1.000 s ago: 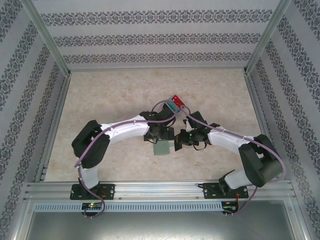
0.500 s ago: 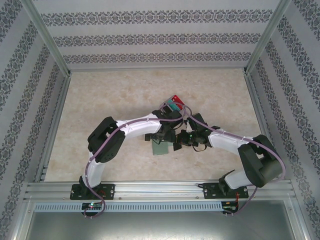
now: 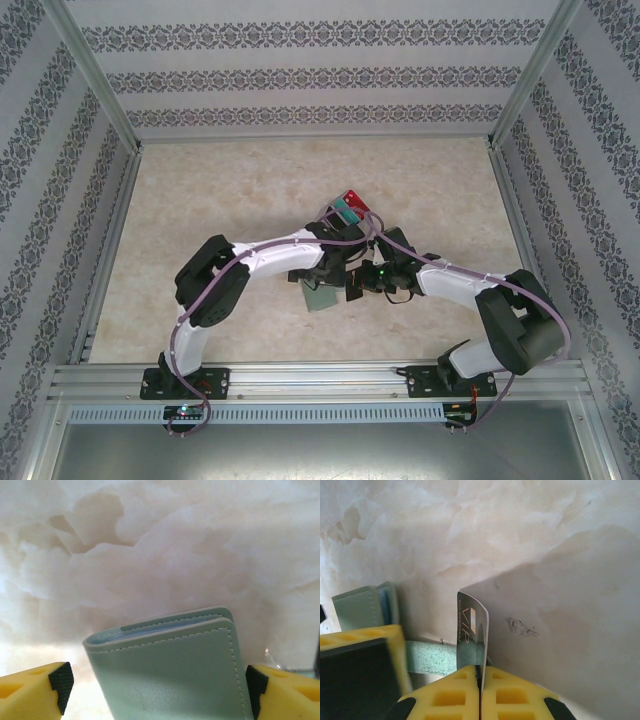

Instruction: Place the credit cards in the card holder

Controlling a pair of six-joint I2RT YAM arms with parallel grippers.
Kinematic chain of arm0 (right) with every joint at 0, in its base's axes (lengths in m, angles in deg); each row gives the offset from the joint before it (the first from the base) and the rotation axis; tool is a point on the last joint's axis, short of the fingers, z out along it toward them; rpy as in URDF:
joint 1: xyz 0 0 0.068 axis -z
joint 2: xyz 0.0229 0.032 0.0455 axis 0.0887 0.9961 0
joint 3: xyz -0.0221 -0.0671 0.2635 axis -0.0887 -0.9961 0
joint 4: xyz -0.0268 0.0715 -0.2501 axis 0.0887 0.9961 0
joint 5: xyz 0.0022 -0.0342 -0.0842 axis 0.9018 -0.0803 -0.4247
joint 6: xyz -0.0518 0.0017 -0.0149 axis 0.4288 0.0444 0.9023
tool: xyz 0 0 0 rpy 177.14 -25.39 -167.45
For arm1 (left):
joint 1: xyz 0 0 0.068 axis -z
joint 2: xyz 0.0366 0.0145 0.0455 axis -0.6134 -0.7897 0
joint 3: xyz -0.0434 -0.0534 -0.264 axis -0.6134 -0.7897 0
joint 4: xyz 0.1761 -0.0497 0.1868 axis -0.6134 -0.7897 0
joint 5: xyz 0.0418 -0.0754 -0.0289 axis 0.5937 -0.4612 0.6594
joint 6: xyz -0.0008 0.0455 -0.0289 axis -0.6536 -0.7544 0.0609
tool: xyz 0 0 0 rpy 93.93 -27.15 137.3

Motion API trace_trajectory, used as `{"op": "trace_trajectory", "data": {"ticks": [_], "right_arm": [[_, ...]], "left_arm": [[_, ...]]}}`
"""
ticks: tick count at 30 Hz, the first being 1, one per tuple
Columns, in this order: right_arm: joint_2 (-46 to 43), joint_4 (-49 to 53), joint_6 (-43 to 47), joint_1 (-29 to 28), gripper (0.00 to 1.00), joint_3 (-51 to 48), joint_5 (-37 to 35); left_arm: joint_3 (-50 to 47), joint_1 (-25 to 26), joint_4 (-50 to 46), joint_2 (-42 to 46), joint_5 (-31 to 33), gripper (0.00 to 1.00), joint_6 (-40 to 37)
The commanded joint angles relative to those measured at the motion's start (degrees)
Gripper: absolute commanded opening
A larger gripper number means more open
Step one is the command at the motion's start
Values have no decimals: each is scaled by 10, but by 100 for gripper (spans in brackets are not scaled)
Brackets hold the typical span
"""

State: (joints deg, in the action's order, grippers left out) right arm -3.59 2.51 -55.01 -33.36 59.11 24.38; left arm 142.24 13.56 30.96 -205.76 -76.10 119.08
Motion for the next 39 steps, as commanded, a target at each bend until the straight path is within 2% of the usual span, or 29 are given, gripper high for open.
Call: {"op": "trace_trajectory", "data": {"ticks": [1, 8, 10, 12, 13, 15, 20, 24, 31, 35, 39], "right_arm": [[20, 59, -2, 1, 6, -24, -68], [26, 62, -2, 1, 6, -19, -70], [26, 62, -2, 1, 6, -19, -72], [27, 64, -2, 1, 6, -18, -74], [28, 64, -2, 1, 6, -18, -74], [29, 69, 0, 1, 6, -15, -76], [24, 74, 0, 2, 6, -13, -81], [22, 79, 0, 2, 6, -8, -82], [-7, 91, 3, 10, 6, 0, -87], [-46, 108, 13, 29, 6, 0, -90], [-98, 114, 21, 51, 7, -1, -74]], "left_arm": [[-25, 5, -41, 58, 43, 86, -6], [-84, 4, -21, 101, 45, 77, 2], [-95, 4, -17, 111, 38, 70, 4], [-107, 4, -7, 124, 32, 69, 7], [-116, 4, -3, 133, 34, 65, 10], [-136, 4, 0, 151, 39, 54, 20], [-199, 2, 49, 215, 42, 20, 33], [-246, -4, 118, 247, 27, 0, 19], [-333, -26, 313, 287, -54, 0, -7], [-348, -34, 385, 291, -101, 0, -21], [-344, -40, 413, 274, -134, 0, -23]]}}
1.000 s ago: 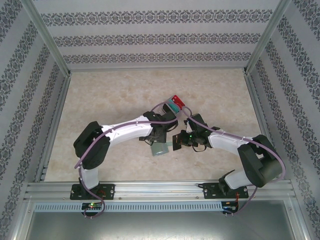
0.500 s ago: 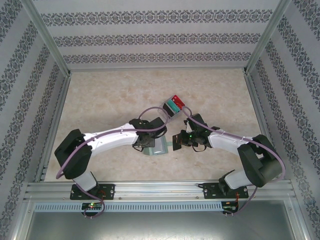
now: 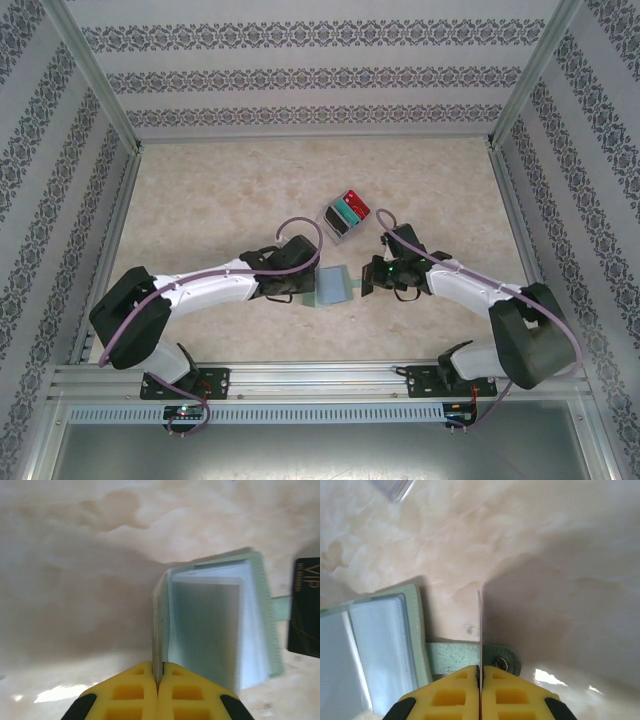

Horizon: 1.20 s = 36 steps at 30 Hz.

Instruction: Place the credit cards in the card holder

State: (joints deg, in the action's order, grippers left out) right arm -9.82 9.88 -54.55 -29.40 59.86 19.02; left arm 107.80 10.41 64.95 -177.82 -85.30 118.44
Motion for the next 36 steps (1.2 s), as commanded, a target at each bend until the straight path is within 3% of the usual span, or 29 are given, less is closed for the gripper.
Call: {"op": "trace_trajectory", "data": {"ticks": [1, 9, 13, 19, 36], "right_arm": [[-51, 44, 19, 14, 7, -6, -20], [-95, 17, 11, -6, 8, 15, 50], [-81, 15, 9, -36, 8, 25, 17], [-70, 57, 29, -33, 7, 23, -69], [-32, 19, 26, -16, 8, 6, -10]], "left_arm": [[0, -9, 75, -11, -44, 0, -16], [-4, -10, 108, -40, -61, 0, 7], [-2, -10, 111, -50, -66, 0, 13], [1, -10, 95, -49, -56, 0, 12], [12, -10, 76, -65, -58, 0, 8]]}}
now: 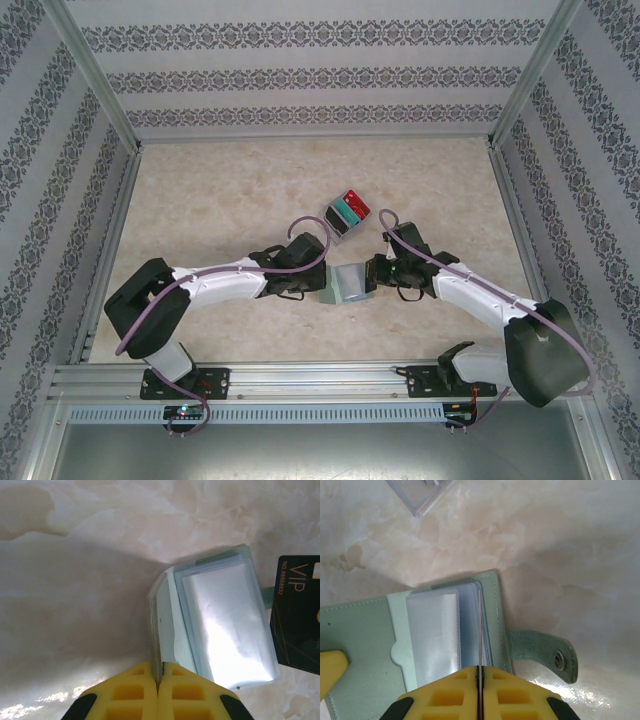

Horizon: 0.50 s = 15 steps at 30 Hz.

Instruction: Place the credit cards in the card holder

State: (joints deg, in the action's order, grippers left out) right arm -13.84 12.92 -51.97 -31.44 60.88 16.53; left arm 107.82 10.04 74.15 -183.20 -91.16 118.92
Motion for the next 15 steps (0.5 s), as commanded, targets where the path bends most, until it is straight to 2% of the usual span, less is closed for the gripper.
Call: {"op": "trace_trajectory", "data": {"ticks": [1, 8, 15], "right_arm": [[10, -10, -2, 8, 8, -2, 18], [6, -60, -13, 9, 9, -5, 92], [51, -129, -51, -5, 9, -6, 157]], "left_arm": [[14, -6, -17, -12, 1, 0, 3], [13, -6, -3, -21, -7, 0, 5], [0, -6, 49, -29, -24, 0, 27]]}}
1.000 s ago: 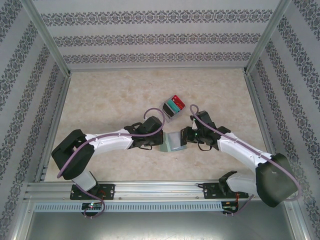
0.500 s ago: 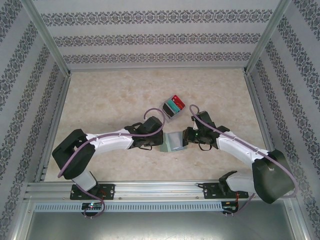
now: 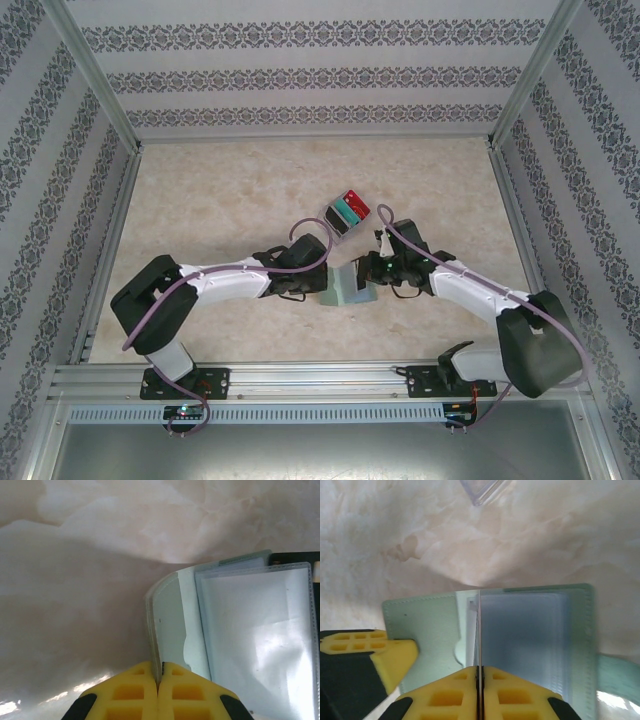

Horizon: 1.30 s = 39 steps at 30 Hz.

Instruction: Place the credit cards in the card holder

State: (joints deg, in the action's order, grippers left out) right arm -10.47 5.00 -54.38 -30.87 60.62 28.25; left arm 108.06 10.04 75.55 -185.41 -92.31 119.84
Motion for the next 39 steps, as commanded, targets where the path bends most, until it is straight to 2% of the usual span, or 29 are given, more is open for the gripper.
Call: {"op": "trace_trajectory", "data": {"ticks": [1, 7, 11, 15, 17, 19, 20, 22, 24, 26, 28, 30, 33, 39], "right_arm": [[23, -53, -31, -14, 9, -3, 37], [61, -93, -51, -30, 10, -10, 46], [91, -89, -56, -35, 9, -12, 26], [114, -87, -60, -37, 9, -19, 4], [118, -89, -60, -38, 9, -22, 0], [119, -91, -59, -37, 9, -24, 0], [118, -91, -59, -37, 9, -23, 0], [117, -88, -58, -37, 9, -20, 0], [115, -88, -58, -37, 9, -18, 4], [108, -87, -59, -39, 9, -14, 9], [99, -75, -55, -39, 9, -7, 6], [92, -65, -52, -38, 9, -1, 7], [70, -54, -52, -37, 9, 4, 6], [8, 18, -19, -21, 10, 13, -60]], "left_arm": [[-2, -6, 37, -8, -12, 0, 20], [-7, -6, 33, -10, 2, 0, 29], [-7, -6, 9, -4, 20, 7, 29], [-13, -6, -31, 16, 53, 26, 39], [-22, -6, -36, 28, 63, 31, 39], [-26, -6, -49, 39, 76, 41, 43], [-27, -6, -56, 43, 81, 50, 44], [-30, -6, -67, 50, 91, 57, 48], [-35, -6, -65, 61, 100, 65, 54], [-43, -5, -56, 74, 110, 78, 61], [-55, -6, -19, 80, 97, 86, 48], [-52, -5, 7, 71, 73, 87, 37], [-11, -5, -16, 24, 45, 83, 18], [29, -5, -40, -30, 29, 57, 16]]}}
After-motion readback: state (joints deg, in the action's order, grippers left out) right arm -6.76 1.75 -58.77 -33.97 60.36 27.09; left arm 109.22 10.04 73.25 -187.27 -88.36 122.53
